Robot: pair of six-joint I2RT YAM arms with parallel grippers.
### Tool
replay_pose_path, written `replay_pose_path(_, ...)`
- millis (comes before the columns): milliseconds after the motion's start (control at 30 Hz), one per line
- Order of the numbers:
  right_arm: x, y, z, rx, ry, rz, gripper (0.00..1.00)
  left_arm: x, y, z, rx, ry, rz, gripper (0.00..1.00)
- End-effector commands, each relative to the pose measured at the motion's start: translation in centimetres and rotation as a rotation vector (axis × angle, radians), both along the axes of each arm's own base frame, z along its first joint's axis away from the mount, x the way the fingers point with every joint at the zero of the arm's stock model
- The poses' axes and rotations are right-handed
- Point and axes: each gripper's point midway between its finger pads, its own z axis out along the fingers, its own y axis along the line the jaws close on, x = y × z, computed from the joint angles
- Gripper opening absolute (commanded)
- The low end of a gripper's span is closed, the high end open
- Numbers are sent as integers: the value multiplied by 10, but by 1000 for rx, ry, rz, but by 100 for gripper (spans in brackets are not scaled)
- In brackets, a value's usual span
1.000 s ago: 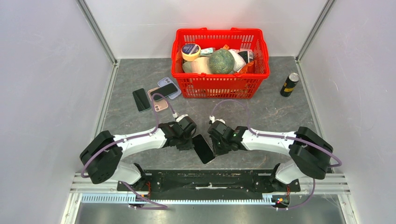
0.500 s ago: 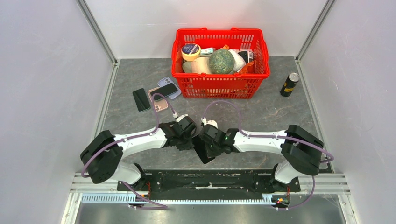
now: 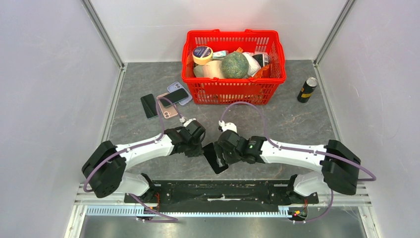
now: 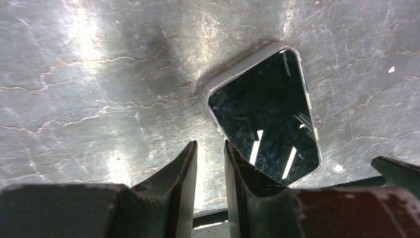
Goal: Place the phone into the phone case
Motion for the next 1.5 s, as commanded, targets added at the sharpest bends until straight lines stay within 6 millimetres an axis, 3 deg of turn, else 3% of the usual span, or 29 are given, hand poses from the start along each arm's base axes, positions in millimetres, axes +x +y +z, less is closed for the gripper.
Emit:
replay_pose_path(0,12,12,15,53,-88,60,86,19,4,26,-18,-75,5,34)
replay_pose_path(100,8,25,6,74,-64,117,97,23,10,31,-24,-84,15,37)
replay_pose_path(400,9,45,-15,54,-33,192,97,31,31,42,-44,-111,58,41)
replay_pose_path(767,2,47,-30,-44,-49,214,97,32,42,40,-48,-106,74,42)
replay_pose_path(1000,6,29,-48,-243,-105,177,97,34,44,40,-48,-110,80,42)
replay_pose_path(1133,8,19,-57,-287,-107,141,87,35,46,42,-50,-113,84,42)
replay_pose_path(1333,28,-4,-51,-299,-114,14,47,35,47,45,-53,-117,85,42)
replay_pose_path(1467,58,-32,-40,-262,-87,-118,44,35,46,45,-58,-114,82,42)
